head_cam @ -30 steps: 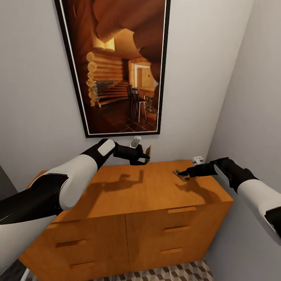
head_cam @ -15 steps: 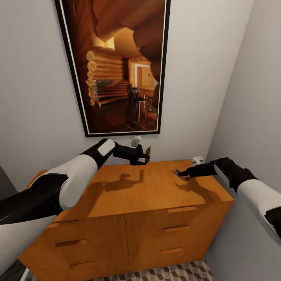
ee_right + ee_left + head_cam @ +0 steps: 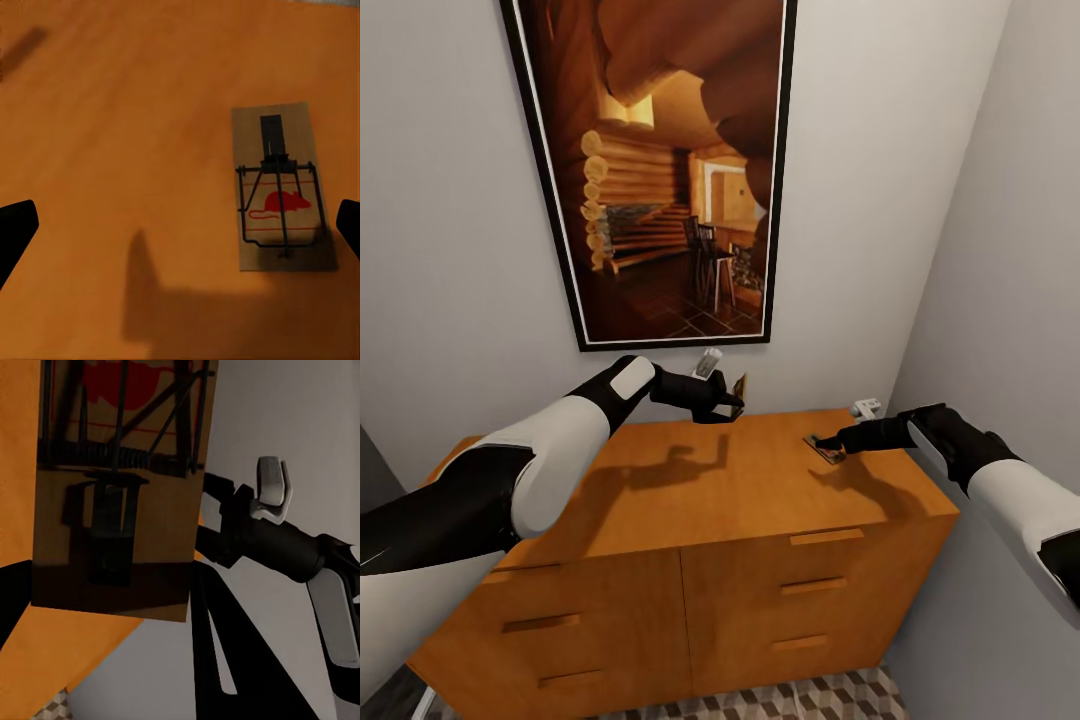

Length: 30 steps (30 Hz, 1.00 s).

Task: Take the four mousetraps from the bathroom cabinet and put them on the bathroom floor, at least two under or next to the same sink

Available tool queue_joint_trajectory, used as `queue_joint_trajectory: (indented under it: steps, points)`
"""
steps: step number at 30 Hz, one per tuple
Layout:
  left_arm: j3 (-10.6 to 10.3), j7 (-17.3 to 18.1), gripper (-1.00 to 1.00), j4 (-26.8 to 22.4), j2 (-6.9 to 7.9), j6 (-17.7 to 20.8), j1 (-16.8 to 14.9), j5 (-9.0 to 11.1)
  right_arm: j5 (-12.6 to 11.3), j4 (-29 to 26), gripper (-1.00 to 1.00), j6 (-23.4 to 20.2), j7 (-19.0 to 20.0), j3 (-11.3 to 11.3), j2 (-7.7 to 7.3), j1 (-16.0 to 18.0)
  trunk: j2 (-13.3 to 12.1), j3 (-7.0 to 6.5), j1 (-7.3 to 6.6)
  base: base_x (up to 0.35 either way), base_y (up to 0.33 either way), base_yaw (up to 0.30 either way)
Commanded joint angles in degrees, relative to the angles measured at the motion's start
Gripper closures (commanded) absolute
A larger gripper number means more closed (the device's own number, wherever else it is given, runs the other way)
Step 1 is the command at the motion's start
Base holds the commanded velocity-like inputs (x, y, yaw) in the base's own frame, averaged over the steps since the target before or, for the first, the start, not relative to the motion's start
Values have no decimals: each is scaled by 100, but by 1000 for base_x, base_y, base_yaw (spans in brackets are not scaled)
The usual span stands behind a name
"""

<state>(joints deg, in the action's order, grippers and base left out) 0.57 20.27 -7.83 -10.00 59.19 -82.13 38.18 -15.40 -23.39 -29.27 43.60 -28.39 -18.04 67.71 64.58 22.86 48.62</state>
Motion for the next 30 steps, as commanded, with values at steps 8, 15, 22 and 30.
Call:
queue_joint_trajectory:
  steps: [8, 15, 22, 30]
  points:
    - [5, 63, 100, -1, 0, 5, -5, -74, -60, -8, -100, -7, -9, -38, -7, 6, 5, 7, 0, 0, 0, 0]
    - [5, 58, 100, 0, 0, 5, -5, -74, -60, -8, -100, -1, -9, -43, -7, 6, 5, 7, 0, 109, -93, 0]
    - [5, 56, 100, 0, 0, 5, -5, -74, -60, -8, -100, 0, -9, -53, -2, 5, 5, 7, 0, 147, -136, 0]
    - [5, 56, 100, 1, 0, 5, -5, -74, -54, -8, -100, 0, -9, -67, 2, 5, 5, 7, 0, 19, -18, 0]
